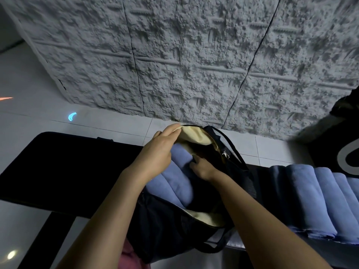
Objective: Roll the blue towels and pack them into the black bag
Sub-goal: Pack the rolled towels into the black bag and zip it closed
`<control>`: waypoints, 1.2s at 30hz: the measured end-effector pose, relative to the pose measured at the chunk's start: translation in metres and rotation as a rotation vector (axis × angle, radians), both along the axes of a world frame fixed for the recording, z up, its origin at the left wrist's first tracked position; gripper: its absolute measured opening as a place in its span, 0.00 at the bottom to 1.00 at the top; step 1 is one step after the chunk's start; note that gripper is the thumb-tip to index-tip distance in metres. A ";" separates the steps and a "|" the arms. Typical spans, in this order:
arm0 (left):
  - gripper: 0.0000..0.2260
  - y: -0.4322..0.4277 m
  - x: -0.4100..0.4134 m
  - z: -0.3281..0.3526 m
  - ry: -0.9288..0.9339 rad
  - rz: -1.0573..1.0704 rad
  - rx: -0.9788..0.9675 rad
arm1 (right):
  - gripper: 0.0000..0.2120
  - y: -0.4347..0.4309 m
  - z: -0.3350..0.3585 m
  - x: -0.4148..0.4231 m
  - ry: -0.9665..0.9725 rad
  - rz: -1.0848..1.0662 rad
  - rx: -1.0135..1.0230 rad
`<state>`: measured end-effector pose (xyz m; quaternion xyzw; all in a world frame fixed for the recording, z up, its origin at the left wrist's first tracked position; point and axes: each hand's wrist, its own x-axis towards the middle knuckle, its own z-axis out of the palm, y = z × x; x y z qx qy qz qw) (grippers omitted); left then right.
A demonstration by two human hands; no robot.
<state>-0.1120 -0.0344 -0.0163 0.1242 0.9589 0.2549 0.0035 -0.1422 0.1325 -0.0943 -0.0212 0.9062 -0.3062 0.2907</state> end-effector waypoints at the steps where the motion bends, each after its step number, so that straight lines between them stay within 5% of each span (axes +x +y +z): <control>1: 0.36 -0.001 -0.002 0.000 -0.003 0.001 0.011 | 0.28 0.001 -0.003 0.003 0.055 -0.008 0.026; 8: 0.34 -0.006 -0.010 -0.007 -0.023 -0.023 0.126 | 0.30 0.005 -0.016 0.015 0.028 0.042 -0.146; 17: 0.34 -0.002 -0.009 -0.013 -0.012 -0.029 0.127 | 0.29 0.004 -0.018 0.031 0.116 0.102 0.058; 21: 0.34 -0.003 -0.007 -0.015 0.024 -0.041 0.094 | 0.41 -0.007 -0.012 0.047 0.375 0.292 0.205; 27: 0.34 0.005 0.006 -0.014 0.084 0.053 -0.080 | 0.46 -0.008 -0.006 0.050 0.267 0.407 0.287; 29: 0.27 0.013 0.012 -0.011 0.274 0.084 -0.197 | 0.36 -0.003 0.006 0.053 0.501 0.475 0.366; 31: 0.14 0.031 0.020 -0.007 0.421 0.033 -0.210 | 0.16 0.009 0.016 0.053 0.955 0.385 0.379; 33: 0.10 0.057 0.024 -0.009 0.301 -0.125 -0.320 | 0.14 0.027 0.025 0.047 1.118 0.132 0.414; 36: 0.15 0.087 0.019 -0.041 -0.181 -0.171 -0.551 | 0.36 0.049 0.039 0.025 0.745 -0.036 0.523</control>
